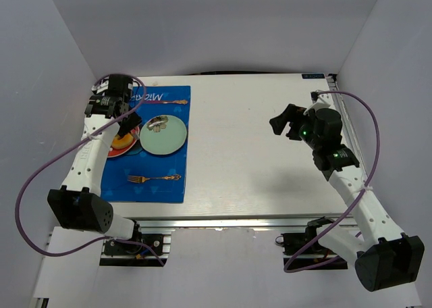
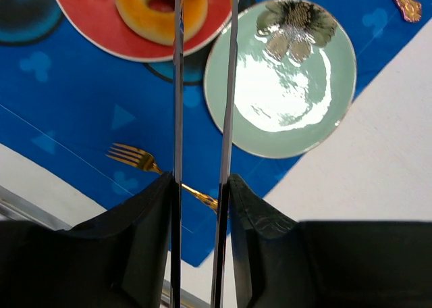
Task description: Place the bread
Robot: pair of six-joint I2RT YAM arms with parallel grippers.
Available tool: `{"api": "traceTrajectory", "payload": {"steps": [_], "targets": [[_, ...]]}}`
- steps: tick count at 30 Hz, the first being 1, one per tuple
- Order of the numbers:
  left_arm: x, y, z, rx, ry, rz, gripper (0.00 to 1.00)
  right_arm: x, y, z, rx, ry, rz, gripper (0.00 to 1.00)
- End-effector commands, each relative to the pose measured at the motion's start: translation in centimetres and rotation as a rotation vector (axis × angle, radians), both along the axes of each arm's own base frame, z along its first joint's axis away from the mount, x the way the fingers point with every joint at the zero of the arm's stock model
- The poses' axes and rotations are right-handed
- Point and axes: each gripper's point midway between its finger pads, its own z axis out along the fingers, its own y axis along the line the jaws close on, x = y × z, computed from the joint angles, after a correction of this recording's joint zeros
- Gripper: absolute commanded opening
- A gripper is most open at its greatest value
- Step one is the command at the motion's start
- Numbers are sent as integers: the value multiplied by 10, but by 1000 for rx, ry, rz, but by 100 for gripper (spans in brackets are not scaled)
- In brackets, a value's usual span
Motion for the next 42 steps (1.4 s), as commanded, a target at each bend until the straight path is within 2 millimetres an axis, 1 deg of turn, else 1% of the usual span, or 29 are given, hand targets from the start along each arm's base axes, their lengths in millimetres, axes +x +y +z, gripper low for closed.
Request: {"api": "traceTrajectory", "payload": {"steps": [1,2,3,10,13,15,17,18,21,25,33,35,39,42], "targets": [[3,-14,6,-115,-51,-3,47,3,12,13,47,-58,32,89],[3,-16,0,-129,-37,0,47,3,13,12,47,-56,35,89],[4,-17,-1,-142,-38,0,47,3,15,12,48,-55,39,89],[13,-10,-2,-162,-80,89,51,2,22,9,44,-56,54,89],[18,-10,-8,-168,-66,105,48,2,25,9,46,-57,61,89],[19,-10,-14,-177,-60,122,48,2,28,10,48,-63,67,89],[21,-9,-15,-180,-73,144,48,3,30,12,48,-66,69,89],[21,-8,-16,-181,-78,154,50,2,32,12,46,-65,75,89],[22,-6,-19,-181,-73,179,62,3,36,15,45,-70,82,89],[25,-4,-19,-179,-74,195,62,3,42,16,45,-72,93,89],[30,-5,-39,-185,-42,209,61,3,47,13,35,-68,100,89],[31,-3,-42,-180,-41,217,59,3,47,13,29,-68,100,89],[33,2,-46,-172,-34,230,59,5,48,10,25,-62,100,89],[30,3,-52,-174,-17,237,59,7,48,10,19,-60,100,89]]}}
